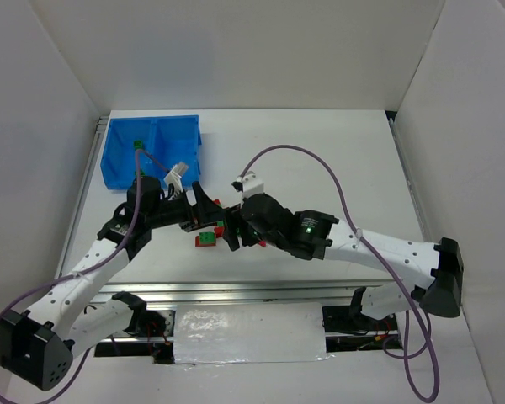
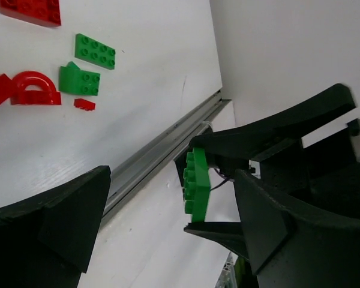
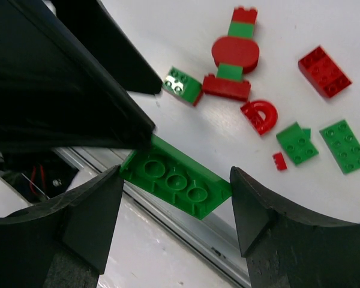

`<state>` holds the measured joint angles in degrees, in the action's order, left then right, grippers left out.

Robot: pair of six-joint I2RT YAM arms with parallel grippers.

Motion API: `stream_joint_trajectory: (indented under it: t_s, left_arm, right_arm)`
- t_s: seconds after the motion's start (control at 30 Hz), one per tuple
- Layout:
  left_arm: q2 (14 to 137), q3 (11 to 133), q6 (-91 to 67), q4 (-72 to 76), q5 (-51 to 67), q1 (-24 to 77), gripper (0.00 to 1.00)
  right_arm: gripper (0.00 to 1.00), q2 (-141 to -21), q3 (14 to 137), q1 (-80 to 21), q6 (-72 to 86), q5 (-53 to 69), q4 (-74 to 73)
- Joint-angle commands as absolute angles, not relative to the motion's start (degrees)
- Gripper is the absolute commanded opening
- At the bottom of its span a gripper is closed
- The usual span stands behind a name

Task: Sort the legos into containers by color

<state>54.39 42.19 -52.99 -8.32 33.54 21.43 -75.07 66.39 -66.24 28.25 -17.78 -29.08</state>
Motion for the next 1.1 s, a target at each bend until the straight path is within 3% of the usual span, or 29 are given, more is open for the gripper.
stream_joint_trajectory:
  t_s: [0.0, 0.23, 0.3, 0.4, 0.43, 0.5, 0.53, 0.6, 0.67, 0.7, 0.9, 1.07]
  left_arm:
    - [54.93, 40.96, -57.21, -1.41, 36.64, 22.67, 0.96]
    - [55.55, 40.52, -57.31, 0.18, 36.65, 23.29, 0.83]
    - [55.81, 40.52, -57.30, 0.18, 36.91, 23.29, 0.72]
    - [56.25, 41.04, -56.95, 0.18, 37.00, 23.38, 0.43]
    - [56.42, 41.39, -56.61, -1.39, 36.74, 23.38, 0.27]
    - [56.86, 42.36, -55.55, -2.72, 36.56, 23.38, 0.13]
    - [57.04, 42.71, -55.20, -3.33, 36.30, 23.38, 0.00]
    - [57.13, 43.59, -54.23, -4.83, 34.81, 23.47, 0.00]
    - [56.60, 44.38, -53.70, -6.32, 30.08, 23.38, 0.00]
    - [56.43, 45.08, -52.66, -9.37, 27.19, 23.20, 0.00]
    - [60.11, 56.33, -51.32, -23.63, -5.99, 16.01, 0.00]
    - [69.57, 67.46, -54.05, -26.71, -21.95, 3.90, 0.00]
  right_arm:
    - [0.27, -75.76, 70.92, -66.62, 27.33, -20.74, -26.19]
    - [0.27, -77.60, 73.03, -66.62, 26.89, -20.92, -24.70]
    - [0.28, -78.66, 74.26, -66.62, 26.46, -20.66, -25.31]
    - [0.28, -80.24, 75.58, -66.71, 25.93, -20.48, -25.75]
    - [0.28, -80.59, 75.85, -66.80, 25.84, -20.57, -25.84]
    - [0.28, -81.47, 76.11, -66.80, 25.84, -20.92, -25.40]
    - [0.28, -81.82, 76.29, -66.80, 25.75, -20.92, -25.40]
    - [0.30, -82.70, 76.73, -66.71, 25.84, -21.01, -25.58]
    - [0.80, -82.88, 76.47, -66.71, 26.62, -21.70, -25.75]
    - [0.99, -82.62, 76.12, -66.62, 27.50, -22.75, -26.36]
    - [1.00, -75.95, 70.15, -63.11, 31.90, -25.13, -26.72]
    - [1.00, -70.23, 65.40, -61.26, 32.34, -24.87, -26.28]
